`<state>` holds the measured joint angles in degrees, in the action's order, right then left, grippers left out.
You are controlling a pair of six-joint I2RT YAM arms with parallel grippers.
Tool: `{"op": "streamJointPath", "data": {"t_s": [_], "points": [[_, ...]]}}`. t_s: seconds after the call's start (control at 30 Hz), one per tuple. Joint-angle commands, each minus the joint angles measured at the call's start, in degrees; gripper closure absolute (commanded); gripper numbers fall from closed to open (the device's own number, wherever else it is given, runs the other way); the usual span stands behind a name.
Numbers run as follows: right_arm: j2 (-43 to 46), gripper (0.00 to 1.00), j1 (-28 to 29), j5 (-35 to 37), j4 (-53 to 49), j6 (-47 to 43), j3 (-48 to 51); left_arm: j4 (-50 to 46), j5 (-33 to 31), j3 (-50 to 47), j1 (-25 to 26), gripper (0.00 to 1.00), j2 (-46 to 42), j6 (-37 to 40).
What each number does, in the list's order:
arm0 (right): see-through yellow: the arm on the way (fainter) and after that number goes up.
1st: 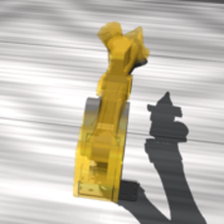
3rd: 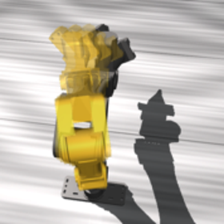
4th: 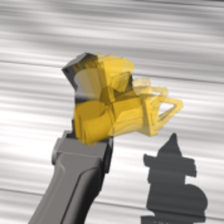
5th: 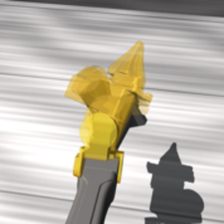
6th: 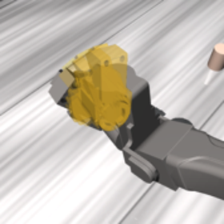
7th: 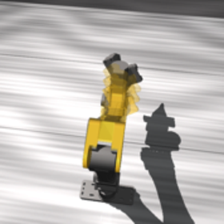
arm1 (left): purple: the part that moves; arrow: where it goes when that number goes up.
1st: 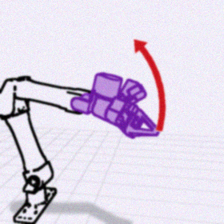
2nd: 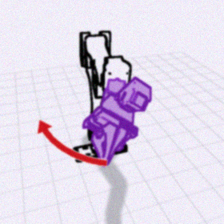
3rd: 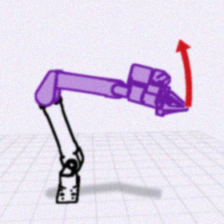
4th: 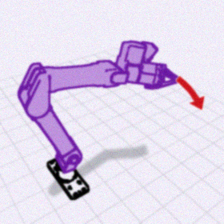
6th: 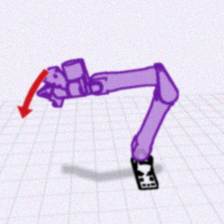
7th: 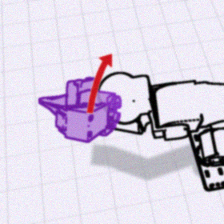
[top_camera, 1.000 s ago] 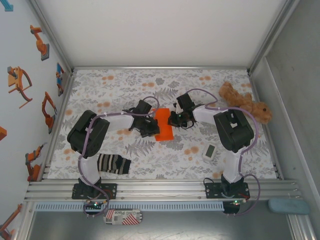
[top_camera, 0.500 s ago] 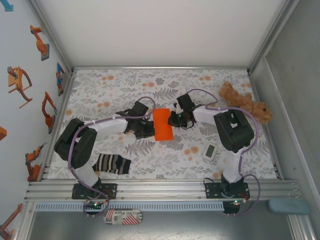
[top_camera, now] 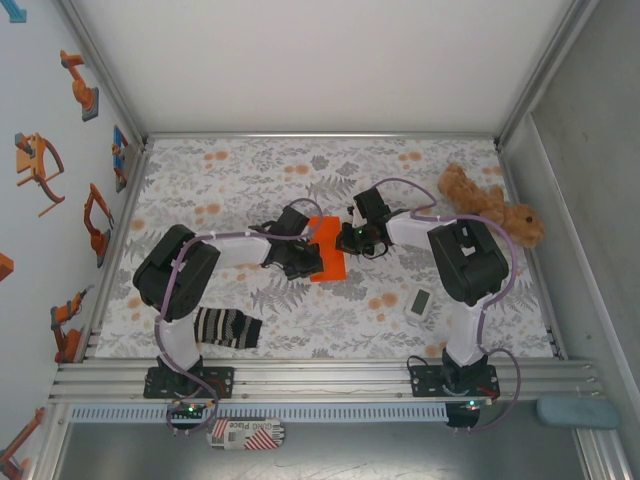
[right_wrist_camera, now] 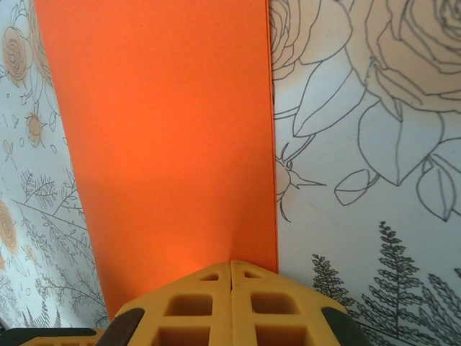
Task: Fold a paper plane with a square sheet of paper (pick it up from the middle)
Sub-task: First fold the square sheet of paper in half at the center of the table.
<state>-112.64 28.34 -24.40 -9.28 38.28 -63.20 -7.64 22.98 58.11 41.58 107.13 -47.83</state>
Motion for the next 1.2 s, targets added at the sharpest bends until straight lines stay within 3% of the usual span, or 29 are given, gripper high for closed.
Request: {"op": "streamJointPath", "data": {"t_s": [0.0, 0.23, 0.47, 0.7, 1.17], "points": [[-9.0, 1.00, -0.7, 14.1, -11.9, 0.4, 5.8, -1.3, 1.1, -4.5, 0.2, 1.00, -1.1, -0.8], [-9.8, 1.00, -0.7, 14.1, -12.6, 0.0, 5.0, -4.9, -2.2, -15.2, 0.1, 1.00, -8.7, -0.5], [-9.9, 1.00, -0.7, 14.5, -13.7, -0.8, 4.5, -4.4, -2.0, -10.2, -0.4, 1.00, -14.3, 1.4], [-7.9, 1.00, -0.7, 14.3, -15.6, -2.2, 3.0, -4.4, 0.1, -0.9, -1.7, 1.00, -8.5, 6.3], [-3.6, 1.00, -0.7, 8.3, -17.7, -5.1, -4.9, 6.5, 5.1, 2.7, -6.0, 1.00, 4.2, 2.2]]}}
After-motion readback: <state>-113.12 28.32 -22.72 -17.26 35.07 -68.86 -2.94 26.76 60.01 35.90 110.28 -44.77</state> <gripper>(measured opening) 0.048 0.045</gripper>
